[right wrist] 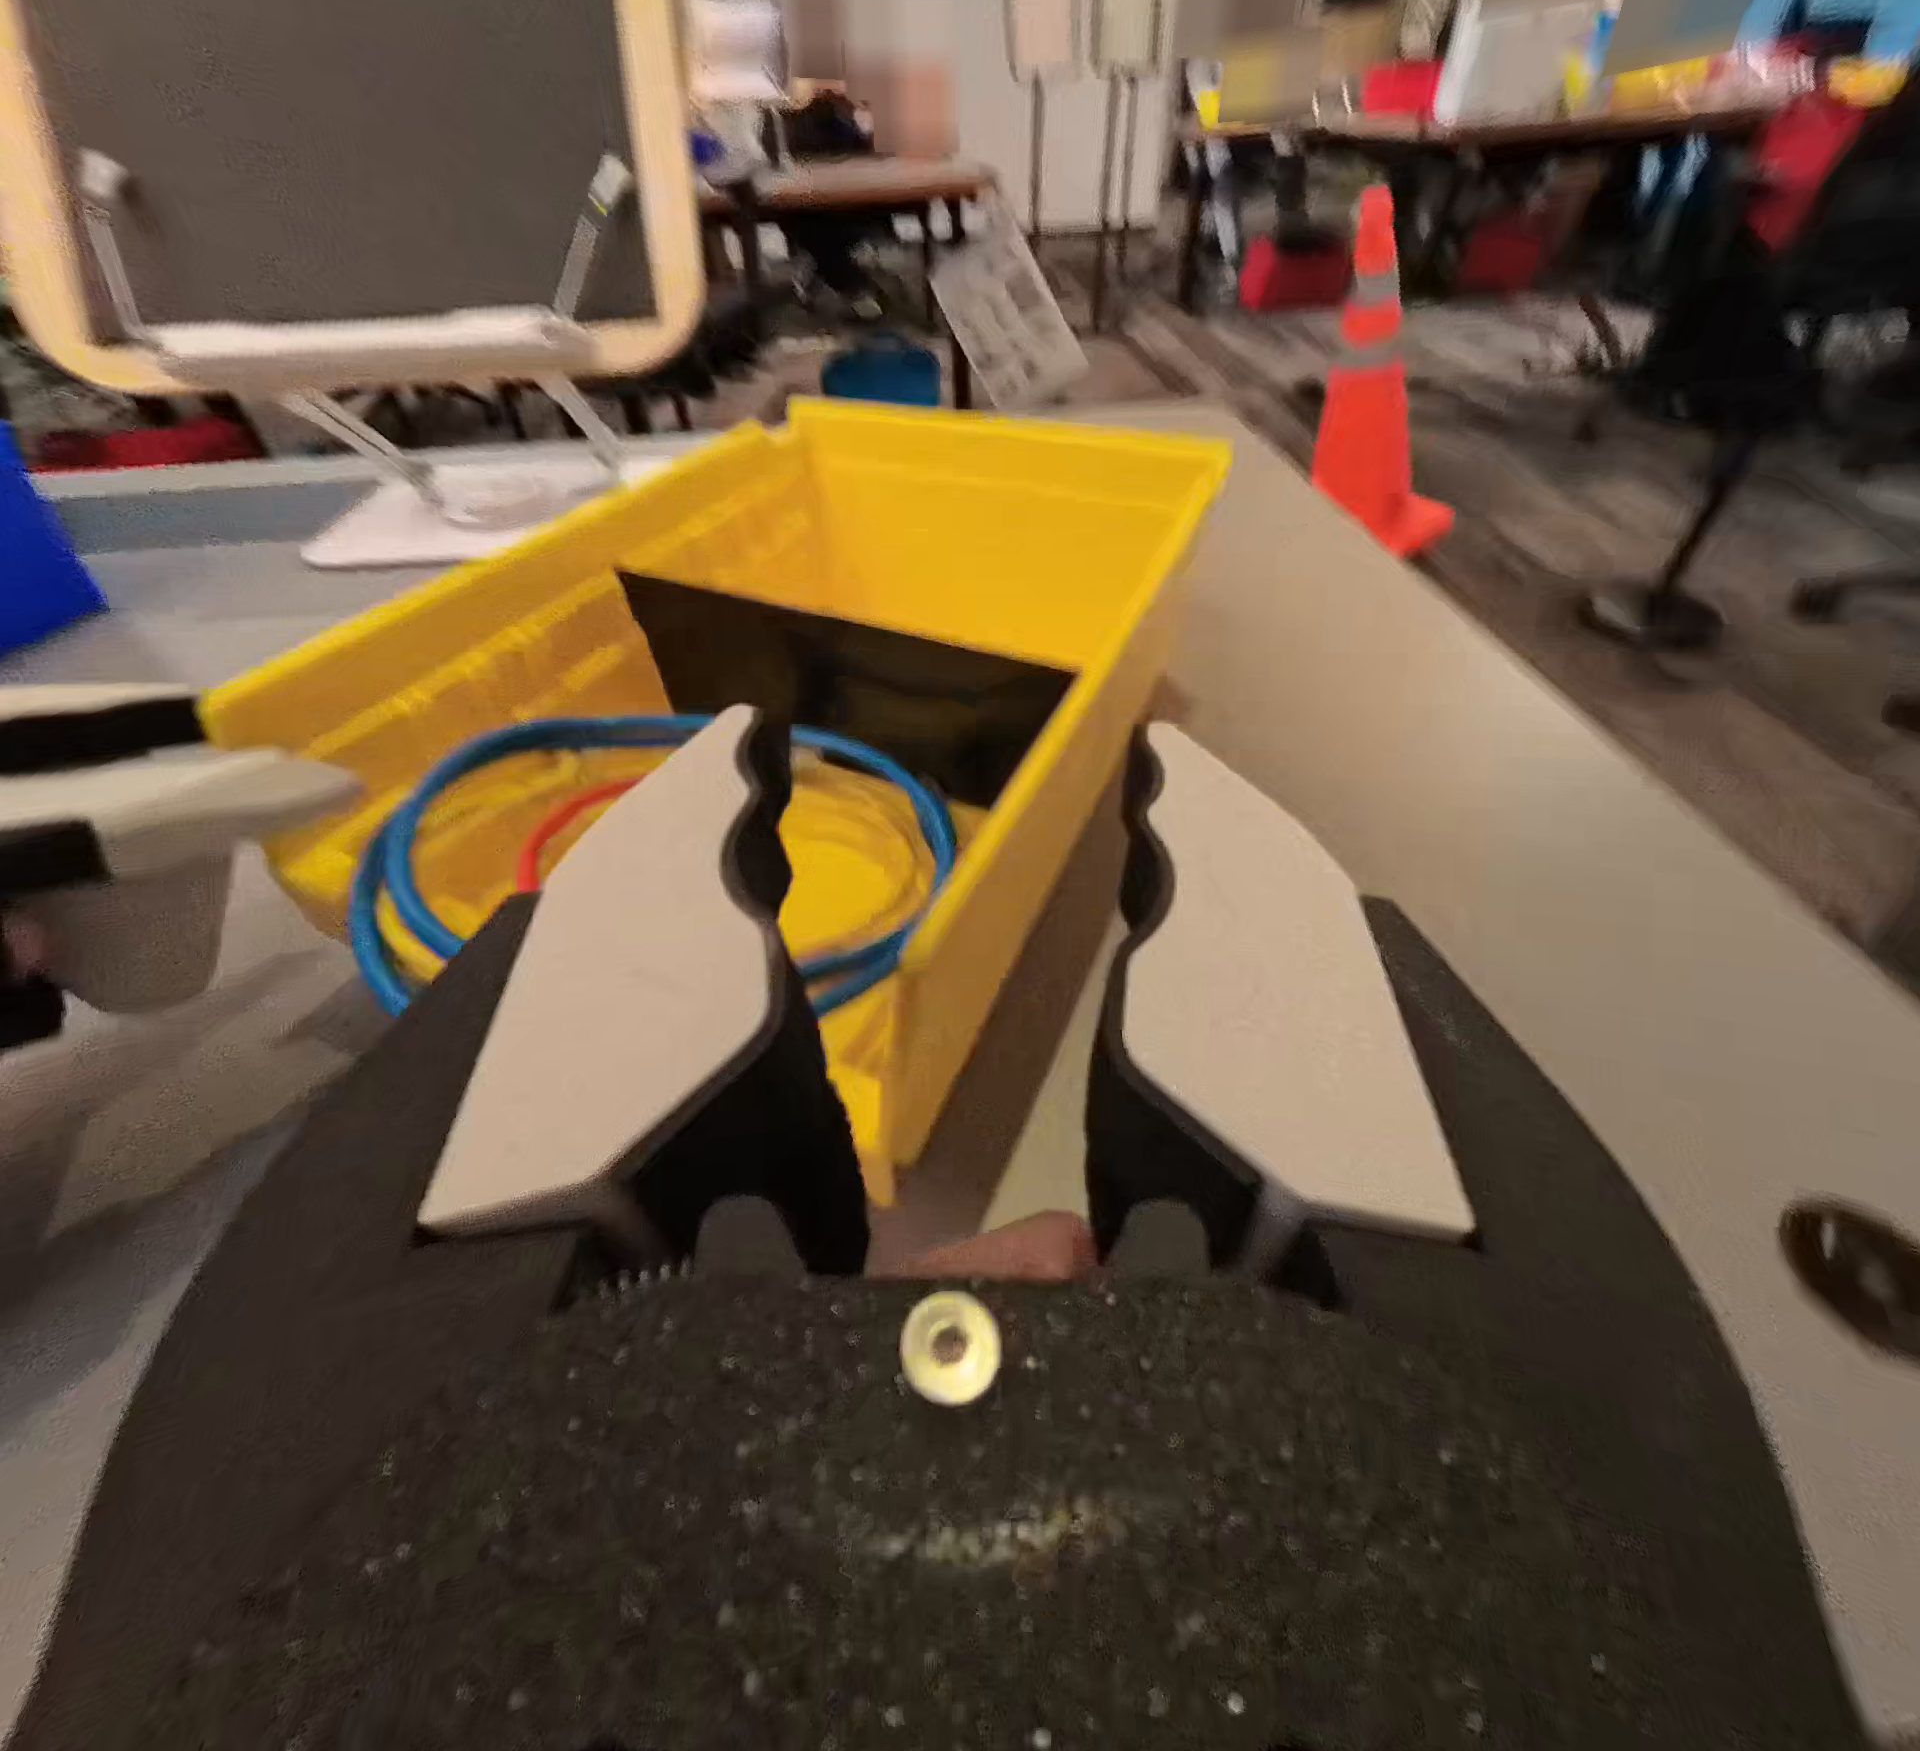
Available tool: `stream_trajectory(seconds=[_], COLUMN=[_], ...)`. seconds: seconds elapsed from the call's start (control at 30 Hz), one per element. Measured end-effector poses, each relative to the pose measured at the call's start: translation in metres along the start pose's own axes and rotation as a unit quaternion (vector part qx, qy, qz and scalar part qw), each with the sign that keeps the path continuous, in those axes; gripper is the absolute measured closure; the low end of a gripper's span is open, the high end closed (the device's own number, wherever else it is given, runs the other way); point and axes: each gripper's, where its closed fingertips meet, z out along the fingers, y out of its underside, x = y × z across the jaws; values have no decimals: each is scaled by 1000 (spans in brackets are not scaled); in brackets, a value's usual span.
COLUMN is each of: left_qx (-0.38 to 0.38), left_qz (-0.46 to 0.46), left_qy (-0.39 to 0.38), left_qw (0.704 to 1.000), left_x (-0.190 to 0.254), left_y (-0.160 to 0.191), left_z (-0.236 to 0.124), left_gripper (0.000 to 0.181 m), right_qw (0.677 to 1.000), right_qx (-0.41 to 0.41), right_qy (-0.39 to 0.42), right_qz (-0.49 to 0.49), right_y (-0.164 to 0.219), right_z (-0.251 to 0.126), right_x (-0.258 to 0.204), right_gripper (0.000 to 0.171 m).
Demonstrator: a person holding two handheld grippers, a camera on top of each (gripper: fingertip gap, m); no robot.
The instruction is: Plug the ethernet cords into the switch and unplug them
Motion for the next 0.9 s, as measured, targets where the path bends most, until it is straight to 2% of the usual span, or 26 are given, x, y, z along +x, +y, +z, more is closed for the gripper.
stream_trajectory(seconds=[0.1,0.13,0.17,0.2,0.27,0.33,0.47,0.73,0.9], left_qx=[-23,-35,-47,-50,-59,-34,-2,8,-10], left_qz=[-14,-18,-19,-20,13,37,35,-16,-67], left_qy=[-1,7,27,23,-5,-33,-83,-204,-217], left_qw=[1000,999,998,998,998,998,996,979,974], left_x=[-5,-4,1,2,0,-1,-24,-122,-166], left_y=[3,7,10,10,10,6,4,34,63], left_z=[12,14,16,16,15,5,-32,-121,-139], left_gripper=[148,164,173,174,176,176,177,177,176], right_qw=[997,995,992,990,988,986,990,994,988], right_qx=[-65,-84,-101,-114,-118,-119,-113,-98,-114], right_qy=[24,43,67,64,91,118,78,-43,-104], right_qz=[26,29,34,44,50,5,25,-14,-31], right_y=[43,53,62,64,64,60,55,50,64], right_z=[4,6,7,10,12,12,15,46,68], right_x=[-2,-1,3,0,1,0,-30,-157,-212], right_gripper=[119,128,146,157,164,167,167,167,165])
